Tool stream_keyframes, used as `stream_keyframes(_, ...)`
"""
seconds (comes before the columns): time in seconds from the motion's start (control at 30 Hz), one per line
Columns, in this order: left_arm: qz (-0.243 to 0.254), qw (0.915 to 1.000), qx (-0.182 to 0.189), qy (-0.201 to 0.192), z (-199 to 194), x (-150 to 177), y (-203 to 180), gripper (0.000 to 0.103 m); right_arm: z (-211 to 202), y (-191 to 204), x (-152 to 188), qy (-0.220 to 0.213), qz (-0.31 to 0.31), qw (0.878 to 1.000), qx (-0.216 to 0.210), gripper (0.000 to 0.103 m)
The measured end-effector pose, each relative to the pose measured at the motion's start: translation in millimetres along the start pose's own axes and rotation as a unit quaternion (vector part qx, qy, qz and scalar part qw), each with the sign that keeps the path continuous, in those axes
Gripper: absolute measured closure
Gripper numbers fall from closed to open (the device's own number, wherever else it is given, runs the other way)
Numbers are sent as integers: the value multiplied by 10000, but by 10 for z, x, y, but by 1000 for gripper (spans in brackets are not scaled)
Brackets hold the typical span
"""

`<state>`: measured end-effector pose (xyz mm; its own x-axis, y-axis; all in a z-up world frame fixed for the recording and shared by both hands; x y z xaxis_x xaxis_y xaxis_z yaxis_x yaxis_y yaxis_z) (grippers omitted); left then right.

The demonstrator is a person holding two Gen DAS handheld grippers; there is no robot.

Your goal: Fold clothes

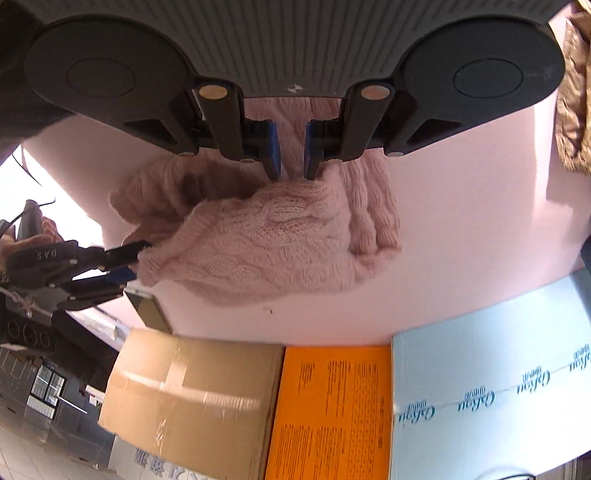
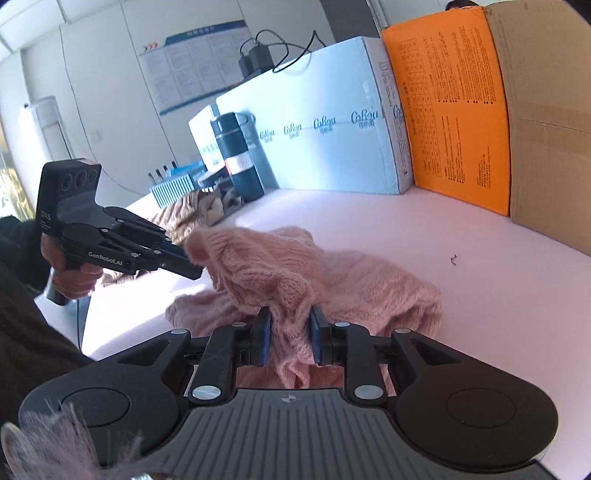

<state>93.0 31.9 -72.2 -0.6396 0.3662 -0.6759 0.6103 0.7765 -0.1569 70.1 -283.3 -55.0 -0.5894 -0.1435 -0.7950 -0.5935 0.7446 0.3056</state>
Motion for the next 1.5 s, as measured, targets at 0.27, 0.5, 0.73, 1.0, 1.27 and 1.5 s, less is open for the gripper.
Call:
stream_keyframes(0.27,-115,9987,-487,-28,-381,306,4,85,-316,132,306,168,-42,9993,318,58)
stream_keyframes(0.5,-156,9936,-680,-892,-336,-477,-100,45,-518,-31,-127,-547,423,9955,652,50)
stream_keyframes(0.73,379,9818,-1740,-655,620,-1040,-516,41,282,-439,-370,-1359,2802,9501,196,49)
stream_keyframes(1.0,53,9870,-1600,147,740,-377,-307,46,513,-641,164,-1369,4217,8955,374,42)
stream_keyframes(1.27,-443,9859,-1611,-77,560,-295,-242,35,380,-604,305,-1532,4034,9003,569,43)
stream_keyframes(1.5,-216,9738,-2142,-732,257,-651,-291,24,48,-68,42,-1544,2593,9533,-138,23)
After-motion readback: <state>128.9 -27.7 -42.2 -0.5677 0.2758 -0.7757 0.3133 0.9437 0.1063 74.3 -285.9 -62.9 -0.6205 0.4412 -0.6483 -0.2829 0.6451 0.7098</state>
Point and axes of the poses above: each gripper's, at about its wrist camera, not at the fingertips, and z roughly the way its jaws point, y to its left, x to its underside, the point moved 2 cm from there along z, roughly the way its jaws point
